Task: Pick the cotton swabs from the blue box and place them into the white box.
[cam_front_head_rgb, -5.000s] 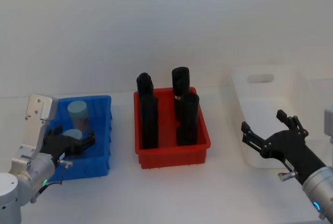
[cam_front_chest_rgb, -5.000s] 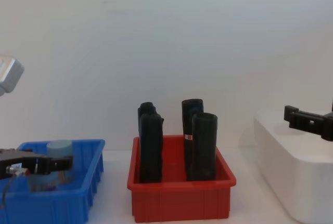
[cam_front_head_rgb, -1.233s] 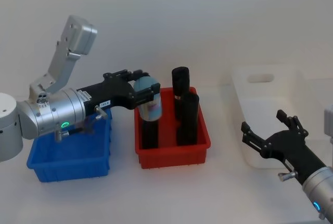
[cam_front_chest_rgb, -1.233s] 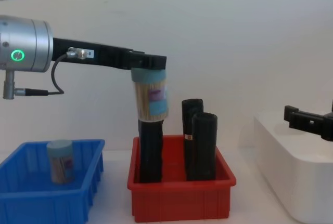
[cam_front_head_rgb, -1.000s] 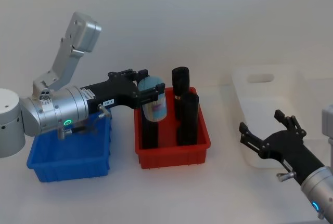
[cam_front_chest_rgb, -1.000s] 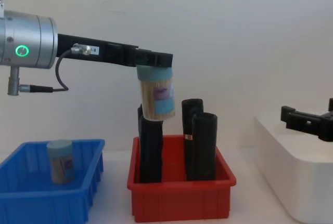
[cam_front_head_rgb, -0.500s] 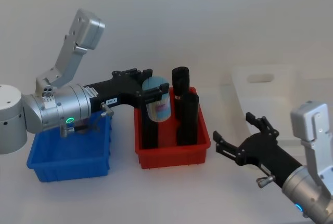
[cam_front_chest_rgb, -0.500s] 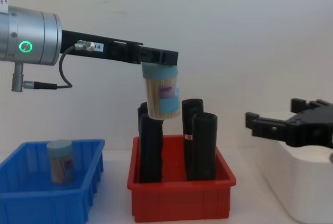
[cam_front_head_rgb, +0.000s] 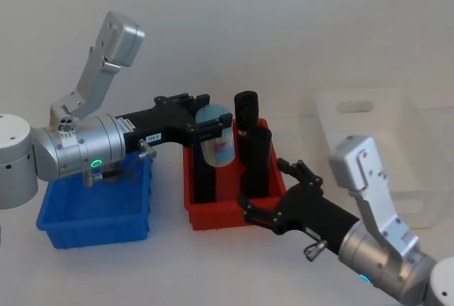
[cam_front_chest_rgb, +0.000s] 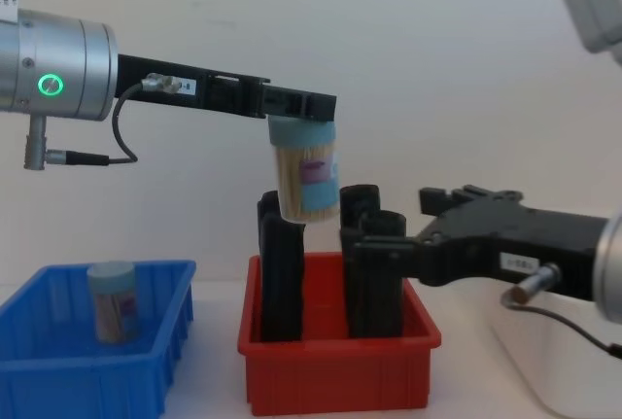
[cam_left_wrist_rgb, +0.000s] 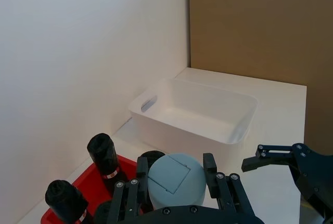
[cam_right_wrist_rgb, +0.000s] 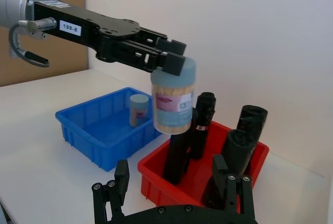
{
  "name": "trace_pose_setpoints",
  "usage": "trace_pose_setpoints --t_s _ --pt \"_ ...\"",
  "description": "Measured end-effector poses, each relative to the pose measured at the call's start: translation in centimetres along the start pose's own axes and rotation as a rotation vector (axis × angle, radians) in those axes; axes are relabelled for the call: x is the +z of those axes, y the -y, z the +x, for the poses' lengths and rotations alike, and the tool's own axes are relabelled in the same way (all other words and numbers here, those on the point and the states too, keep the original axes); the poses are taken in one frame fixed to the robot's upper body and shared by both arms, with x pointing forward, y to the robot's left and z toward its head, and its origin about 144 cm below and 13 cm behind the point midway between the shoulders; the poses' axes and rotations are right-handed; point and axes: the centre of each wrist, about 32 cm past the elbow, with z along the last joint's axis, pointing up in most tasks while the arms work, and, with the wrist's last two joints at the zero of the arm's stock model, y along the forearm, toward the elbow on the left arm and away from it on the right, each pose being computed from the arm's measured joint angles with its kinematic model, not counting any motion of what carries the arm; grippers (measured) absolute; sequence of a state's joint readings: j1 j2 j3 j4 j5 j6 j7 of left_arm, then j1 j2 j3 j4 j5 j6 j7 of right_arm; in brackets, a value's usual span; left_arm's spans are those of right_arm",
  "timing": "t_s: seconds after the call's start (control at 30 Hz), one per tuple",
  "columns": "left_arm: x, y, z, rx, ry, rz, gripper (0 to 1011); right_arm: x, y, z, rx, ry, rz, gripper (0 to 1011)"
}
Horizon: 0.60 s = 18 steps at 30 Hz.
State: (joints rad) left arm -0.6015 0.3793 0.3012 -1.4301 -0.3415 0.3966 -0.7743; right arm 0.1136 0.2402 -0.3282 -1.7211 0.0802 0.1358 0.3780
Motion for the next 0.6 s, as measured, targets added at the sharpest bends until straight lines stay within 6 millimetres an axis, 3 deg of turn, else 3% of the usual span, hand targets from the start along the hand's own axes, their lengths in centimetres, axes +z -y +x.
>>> trace_pose_setpoints --t_s 0.6 --pt "0.1 0.0 0.0 -0.003 -0.001 0.000 647 1.7 -4.0 -1.2 0.024 0.075 -0.031 1001"
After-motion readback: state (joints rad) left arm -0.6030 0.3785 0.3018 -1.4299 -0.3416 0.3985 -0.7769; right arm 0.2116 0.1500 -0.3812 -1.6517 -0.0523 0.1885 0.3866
